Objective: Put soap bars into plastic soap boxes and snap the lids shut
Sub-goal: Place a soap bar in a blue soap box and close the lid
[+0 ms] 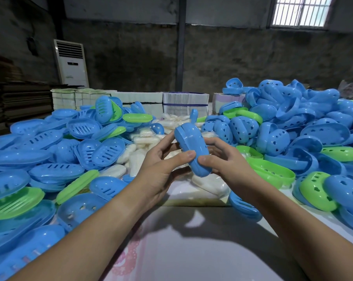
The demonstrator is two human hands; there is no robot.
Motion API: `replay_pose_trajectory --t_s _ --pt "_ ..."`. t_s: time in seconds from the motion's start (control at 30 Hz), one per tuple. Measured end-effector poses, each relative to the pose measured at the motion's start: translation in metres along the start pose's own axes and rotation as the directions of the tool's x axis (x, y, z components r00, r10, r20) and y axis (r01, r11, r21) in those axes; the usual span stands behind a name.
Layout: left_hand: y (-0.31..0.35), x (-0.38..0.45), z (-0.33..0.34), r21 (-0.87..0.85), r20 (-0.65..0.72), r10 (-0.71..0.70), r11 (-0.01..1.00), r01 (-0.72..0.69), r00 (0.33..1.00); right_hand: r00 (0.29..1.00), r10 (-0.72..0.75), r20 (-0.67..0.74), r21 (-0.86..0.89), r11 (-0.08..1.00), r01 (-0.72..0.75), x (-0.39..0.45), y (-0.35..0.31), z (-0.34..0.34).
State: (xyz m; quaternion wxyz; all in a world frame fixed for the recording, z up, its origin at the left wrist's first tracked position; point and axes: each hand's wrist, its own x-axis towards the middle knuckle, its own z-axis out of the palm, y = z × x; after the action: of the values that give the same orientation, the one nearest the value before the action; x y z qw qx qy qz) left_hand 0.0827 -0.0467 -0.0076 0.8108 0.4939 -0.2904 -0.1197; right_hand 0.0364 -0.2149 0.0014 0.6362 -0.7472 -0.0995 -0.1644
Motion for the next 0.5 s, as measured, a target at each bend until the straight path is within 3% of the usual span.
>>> replay_pose_trajectory --t_s 0.5 --pt "-0.005 0.003 -0.004 0.061 0.055 0.031 0.997 -0.035 0.998 1.000 -0.027 0.007 -0.082 0.996 0.028 -0.002 -0.013 -0.004"
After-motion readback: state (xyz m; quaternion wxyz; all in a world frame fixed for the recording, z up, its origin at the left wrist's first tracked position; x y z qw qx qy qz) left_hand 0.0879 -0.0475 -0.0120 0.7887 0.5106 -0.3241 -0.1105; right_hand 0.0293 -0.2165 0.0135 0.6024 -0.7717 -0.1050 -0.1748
